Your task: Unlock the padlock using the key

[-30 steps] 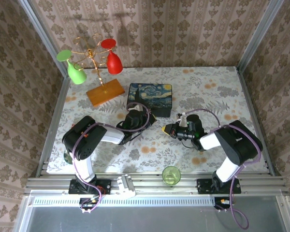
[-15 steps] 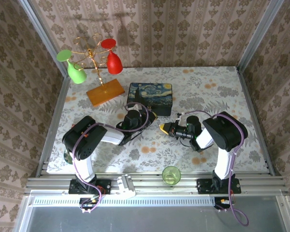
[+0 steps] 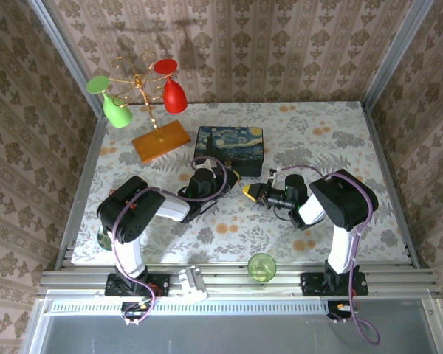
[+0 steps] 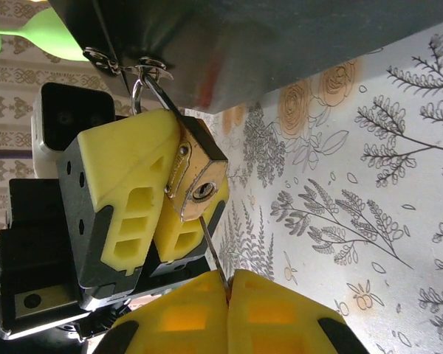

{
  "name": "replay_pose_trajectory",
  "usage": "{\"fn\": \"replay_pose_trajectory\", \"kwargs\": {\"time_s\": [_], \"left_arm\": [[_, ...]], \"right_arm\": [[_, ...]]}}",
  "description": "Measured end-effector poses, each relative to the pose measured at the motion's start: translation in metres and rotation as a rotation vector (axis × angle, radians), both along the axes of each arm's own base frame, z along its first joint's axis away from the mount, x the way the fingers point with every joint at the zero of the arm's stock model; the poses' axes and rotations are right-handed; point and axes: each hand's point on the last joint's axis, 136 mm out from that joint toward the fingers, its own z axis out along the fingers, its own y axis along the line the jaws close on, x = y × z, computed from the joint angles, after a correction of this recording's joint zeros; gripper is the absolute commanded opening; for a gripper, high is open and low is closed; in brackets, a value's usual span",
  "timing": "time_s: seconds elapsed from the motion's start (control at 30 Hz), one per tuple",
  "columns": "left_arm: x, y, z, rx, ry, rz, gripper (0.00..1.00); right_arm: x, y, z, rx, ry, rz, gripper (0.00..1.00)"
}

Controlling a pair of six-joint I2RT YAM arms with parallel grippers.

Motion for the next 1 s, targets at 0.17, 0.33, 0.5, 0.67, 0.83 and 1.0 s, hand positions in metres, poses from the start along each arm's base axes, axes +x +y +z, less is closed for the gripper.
{"fn": "replay_pose_trajectory", "kwargs": {"time_s": [0.17,0.33,0.5,0.67,0.83,1.0], "left_arm": [[0.0019,0.0005,-0.0016,-0.005,-0.001,0.005,0.0],[0.0015,0.001,-0.0061,0.0,0.005,0.005,0.0],[0.0015,0.0011,-0.0061,0.0,0.005,0.006,0.0],[0.0021,0.0012,-0.0054,-0.001,0.002,0.009,0.0],[0.0021,0.0014,-0.0055,-0.001,0.002,0.009,0.0],[0.0025,0.0011,-0.0039,-0.01,0.002,0.011,0.0]], "right_arm": [[0.0016,0.0006,0.0019,0.01,0.007,-0.001,0.0],[0.005,-0.0042,0.0019,0.017,0.02,-0.018,0.0],[0.0066,-0.0064,0.0019,0.025,0.033,-0.028,0.0],[0.0066,-0.0064,0.0019,0.033,0.048,-0.031,0.0],[0.0066,-0.0065,0.0019,0.033,0.049,-0.032,0.0],[0.0066,-0.0064,0.0019,0.035,0.052,-0.032,0.0]]}}
